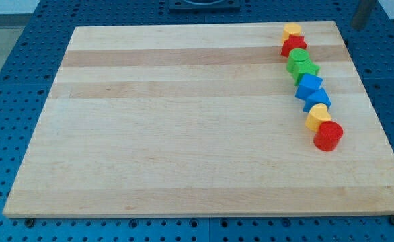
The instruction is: Place the red star towards the top centre of the board
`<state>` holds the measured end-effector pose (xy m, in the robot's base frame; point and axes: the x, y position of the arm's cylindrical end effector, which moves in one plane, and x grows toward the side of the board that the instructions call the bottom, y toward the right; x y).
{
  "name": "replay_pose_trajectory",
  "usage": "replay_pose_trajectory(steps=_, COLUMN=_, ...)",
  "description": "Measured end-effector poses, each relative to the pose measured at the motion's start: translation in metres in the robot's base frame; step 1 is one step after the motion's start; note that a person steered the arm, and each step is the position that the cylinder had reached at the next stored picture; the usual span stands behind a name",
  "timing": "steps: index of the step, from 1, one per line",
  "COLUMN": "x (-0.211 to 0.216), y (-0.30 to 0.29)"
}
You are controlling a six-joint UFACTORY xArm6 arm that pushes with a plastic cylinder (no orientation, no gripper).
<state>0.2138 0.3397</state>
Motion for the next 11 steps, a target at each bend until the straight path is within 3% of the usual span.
replay_pose_trajectory(steps=3, x=0.076, y=-0.048)
replay_pose_trajectory(steps=6, x=0.069, y=-0.165)
replay_pose_trajectory(steps=9, x=0.088, y=-0.232)
replay_pose_trajectory(steps=11, x=0.076, y=-0.303)
